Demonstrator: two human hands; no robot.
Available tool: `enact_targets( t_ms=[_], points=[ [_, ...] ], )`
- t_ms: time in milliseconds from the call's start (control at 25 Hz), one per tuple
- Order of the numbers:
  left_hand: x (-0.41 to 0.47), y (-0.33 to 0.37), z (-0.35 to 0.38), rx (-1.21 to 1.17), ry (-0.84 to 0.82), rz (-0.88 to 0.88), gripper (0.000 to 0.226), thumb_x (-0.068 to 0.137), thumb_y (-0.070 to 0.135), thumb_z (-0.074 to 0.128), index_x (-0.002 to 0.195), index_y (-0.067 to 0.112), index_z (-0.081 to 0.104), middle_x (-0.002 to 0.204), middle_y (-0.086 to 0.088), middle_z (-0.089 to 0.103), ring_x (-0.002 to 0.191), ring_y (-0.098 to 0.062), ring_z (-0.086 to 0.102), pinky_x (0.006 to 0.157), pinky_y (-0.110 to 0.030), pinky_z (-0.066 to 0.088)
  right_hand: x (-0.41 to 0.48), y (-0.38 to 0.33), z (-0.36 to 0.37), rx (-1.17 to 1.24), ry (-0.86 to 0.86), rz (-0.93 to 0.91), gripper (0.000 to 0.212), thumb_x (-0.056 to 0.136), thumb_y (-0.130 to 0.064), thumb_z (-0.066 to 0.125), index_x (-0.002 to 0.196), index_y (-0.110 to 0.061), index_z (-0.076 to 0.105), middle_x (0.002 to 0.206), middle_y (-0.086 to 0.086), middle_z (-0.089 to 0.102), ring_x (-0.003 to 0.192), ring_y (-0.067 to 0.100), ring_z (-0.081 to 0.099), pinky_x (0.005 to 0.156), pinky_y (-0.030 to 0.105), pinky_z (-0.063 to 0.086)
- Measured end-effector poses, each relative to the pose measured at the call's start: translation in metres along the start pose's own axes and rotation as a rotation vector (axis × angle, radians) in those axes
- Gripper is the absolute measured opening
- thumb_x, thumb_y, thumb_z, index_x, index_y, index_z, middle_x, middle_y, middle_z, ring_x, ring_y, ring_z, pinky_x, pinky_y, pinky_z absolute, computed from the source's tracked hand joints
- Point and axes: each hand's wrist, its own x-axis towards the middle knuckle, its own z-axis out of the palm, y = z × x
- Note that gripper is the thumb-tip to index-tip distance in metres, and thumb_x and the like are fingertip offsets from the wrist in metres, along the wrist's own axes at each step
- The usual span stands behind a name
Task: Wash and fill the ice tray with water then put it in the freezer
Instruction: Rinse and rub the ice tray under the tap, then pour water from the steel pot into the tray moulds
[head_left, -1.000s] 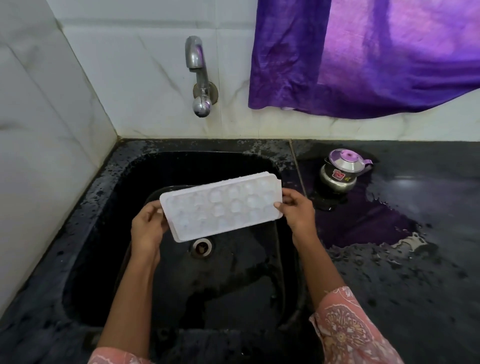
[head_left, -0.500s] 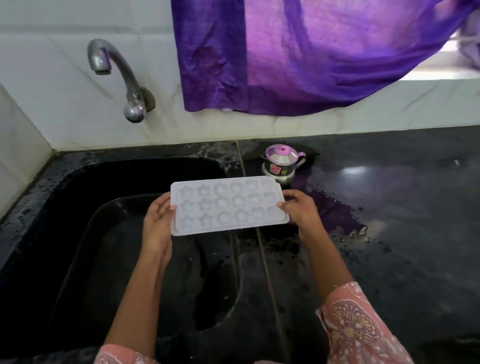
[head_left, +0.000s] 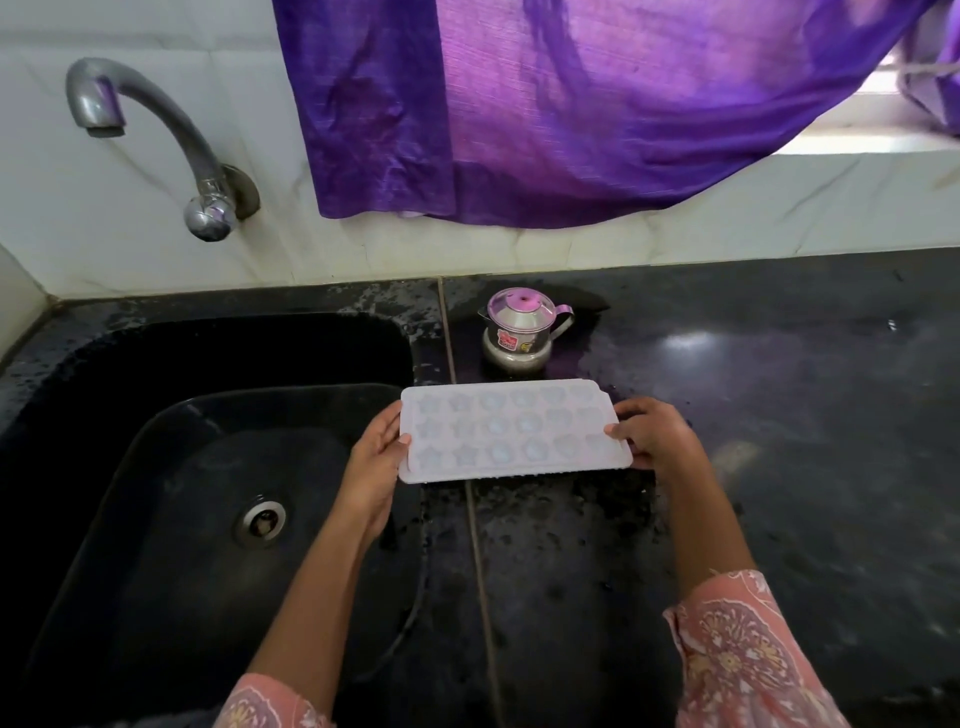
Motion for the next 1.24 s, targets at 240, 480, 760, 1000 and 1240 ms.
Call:
enact_targets(
  t_ms=[240,480,760,1000,1240],
  points=[
    [0.004,-0.006,0.012,0.02,0.003,-0.02,0.042,0.096,-0.006,0.038,0.135,0.008,0.043,0.124,-0.004,0.055,0.11,-0.016,0.054,0.076,-0.016,0.051,0.002,0.0,-0.012,-0.037,-0.013,0.035,0.022,0.084,0.001,0.063,0.102,-0.009,0.056,0.113,0.017,0.058,0.094,0.031,0.059,0.066,0.04,0.052],
    [0.012,-0.004,0.013,0.278,0.151,-0.029,0.04,0.097,0.009,0.045,0.136,0.016,0.044,0.136,-0.006,0.048,0.111,-0.016,0.052,0.086,-0.028,0.048,-0.005,-0.01,-0.014,-0.356,0.124,-0.127,0.037,0.087,-0.023,0.062,0.121,-0.012,0.055,0.122,0.012,0.057,0.109,0.03,0.055,0.091,0.038,0.047],
    [0.064,0.031,0.059,0.585,0.087,0.183,0.063,0.089,0.027,0.061,0.144,0.013,0.033,0.147,-0.009,0.035,0.138,-0.027,0.027,0.111,-0.047,0.03,0.004,-0.051,0.012,0.172,-0.013,-0.446,0.036,0.093,-0.023,0.056,0.127,-0.016,0.052,0.118,0.001,0.058,0.106,0.015,0.055,0.086,0.028,0.043],
    [0.099,0.027,0.102,0.495,-0.103,0.144,0.079,0.08,0.023,0.073,0.143,0.009,0.028,0.144,-0.009,0.039,0.133,-0.021,0.036,0.109,-0.037,0.033,0.041,-0.073,0.036,0.259,-0.194,-0.452,0.042,0.095,-0.022,0.052,0.135,-0.016,0.043,0.126,-0.003,0.051,0.111,0.009,0.048,0.086,0.017,0.041],
    [0.102,0.023,0.107,0.495,-0.049,0.229,0.059,0.082,0.025,0.07,0.134,0.014,0.044,0.128,-0.003,0.054,0.119,-0.016,0.048,0.095,-0.029,0.04,0.054,-0.075,0.048,0.308,-0.105,-0.496,0.014,0.094,-0.011,0.051,0.09,-0.021,0.06,0.09,0.004,0.063,0.087,0.016,0.057,0.069,0.02,0.048]
  ],
)
